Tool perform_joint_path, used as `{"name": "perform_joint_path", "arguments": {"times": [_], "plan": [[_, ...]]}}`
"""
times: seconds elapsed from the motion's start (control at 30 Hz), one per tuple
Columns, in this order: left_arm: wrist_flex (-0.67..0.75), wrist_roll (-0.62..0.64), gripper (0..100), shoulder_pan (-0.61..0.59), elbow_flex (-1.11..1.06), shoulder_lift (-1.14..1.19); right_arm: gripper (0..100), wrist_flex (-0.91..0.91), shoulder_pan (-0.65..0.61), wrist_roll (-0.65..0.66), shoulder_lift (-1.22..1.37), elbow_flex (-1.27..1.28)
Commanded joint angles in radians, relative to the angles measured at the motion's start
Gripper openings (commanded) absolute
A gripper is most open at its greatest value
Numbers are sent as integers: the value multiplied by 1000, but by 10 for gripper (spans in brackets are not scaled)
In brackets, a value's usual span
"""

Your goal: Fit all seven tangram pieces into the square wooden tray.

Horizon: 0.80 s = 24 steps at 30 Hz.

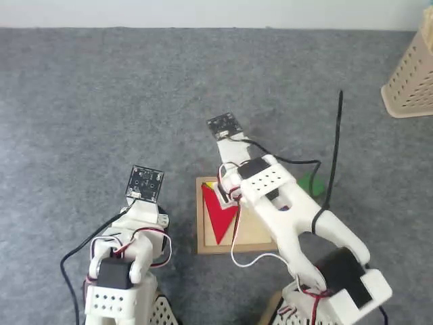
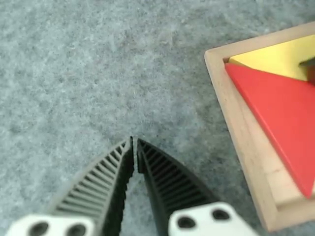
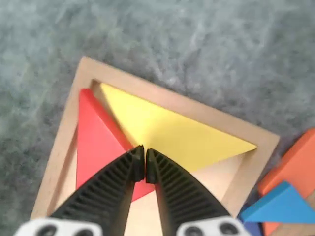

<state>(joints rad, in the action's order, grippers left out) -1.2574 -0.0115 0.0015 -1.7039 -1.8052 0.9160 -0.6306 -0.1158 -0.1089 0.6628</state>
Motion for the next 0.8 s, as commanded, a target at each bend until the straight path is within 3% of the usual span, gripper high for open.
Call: {"name": "perform_joint_path", "arguments": {"times": [0.0,0.2,0.3,0.43,0.6,0.77], "plan": [[-6,5,12,-6,19,-21,6,50,-42,15,-39,-35],[-6,5,12,-6,19,-21,6,54,-39,17,-136,-2],[-6,5,12,-6,19,-21,6,87,64,23,-203,-6],[-6,5,12,-6,19,-21,6,226,240,244,-300,-6],[-6,5,12,-6,19,-21,9,295,328,265,-282,74],[-6,5,12,-6,19,-21,120,263,371,295,-280,114]]}}
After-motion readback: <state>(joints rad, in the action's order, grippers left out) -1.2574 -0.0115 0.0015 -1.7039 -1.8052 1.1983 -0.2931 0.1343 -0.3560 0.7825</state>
